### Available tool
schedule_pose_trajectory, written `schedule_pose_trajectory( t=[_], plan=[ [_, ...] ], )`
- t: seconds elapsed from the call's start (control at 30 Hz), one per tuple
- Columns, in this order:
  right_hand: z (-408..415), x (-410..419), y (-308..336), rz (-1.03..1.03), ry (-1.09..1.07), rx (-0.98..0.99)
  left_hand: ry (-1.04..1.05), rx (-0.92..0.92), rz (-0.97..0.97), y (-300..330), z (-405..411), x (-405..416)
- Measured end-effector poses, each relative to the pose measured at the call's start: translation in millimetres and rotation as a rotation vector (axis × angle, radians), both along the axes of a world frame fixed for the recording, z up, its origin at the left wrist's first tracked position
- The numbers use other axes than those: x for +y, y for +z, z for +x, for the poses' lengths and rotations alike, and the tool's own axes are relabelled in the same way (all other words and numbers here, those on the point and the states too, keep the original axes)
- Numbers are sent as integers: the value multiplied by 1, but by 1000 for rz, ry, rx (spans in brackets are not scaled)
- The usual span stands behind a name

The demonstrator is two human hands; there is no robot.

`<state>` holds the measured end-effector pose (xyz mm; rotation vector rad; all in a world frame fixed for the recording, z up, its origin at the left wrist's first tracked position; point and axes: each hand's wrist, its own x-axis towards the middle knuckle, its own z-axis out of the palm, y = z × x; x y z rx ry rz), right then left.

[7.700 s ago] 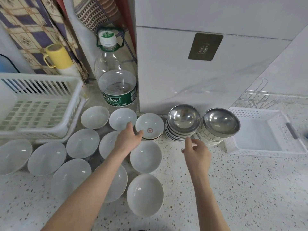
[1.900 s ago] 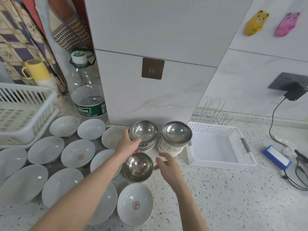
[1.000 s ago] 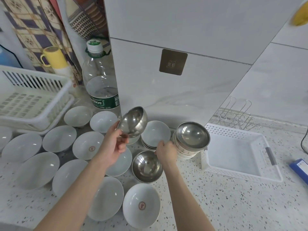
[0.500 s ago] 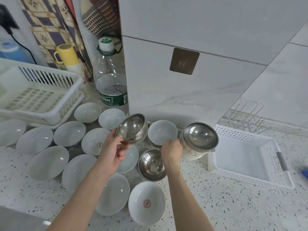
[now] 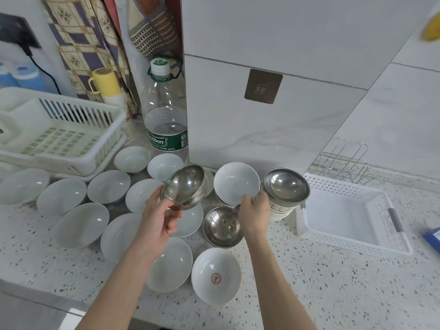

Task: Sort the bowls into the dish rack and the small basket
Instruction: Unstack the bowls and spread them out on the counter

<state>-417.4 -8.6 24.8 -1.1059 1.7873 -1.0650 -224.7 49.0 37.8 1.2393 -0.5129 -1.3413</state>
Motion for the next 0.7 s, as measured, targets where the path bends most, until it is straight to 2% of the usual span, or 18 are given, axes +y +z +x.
schedule_pose_trajectory(
  t=[0.3,0.4,0.7],
  plan=[
    [-21,78,11,84,-159,-281,-86,27,52,-8,3,39],
    [-28,106,12,118,-241,-292,-138,19,92,-8,-2,53],
    [-56,174,8,147,-459,-328,-374,-162,153,-13,-35,86]
  ],
)
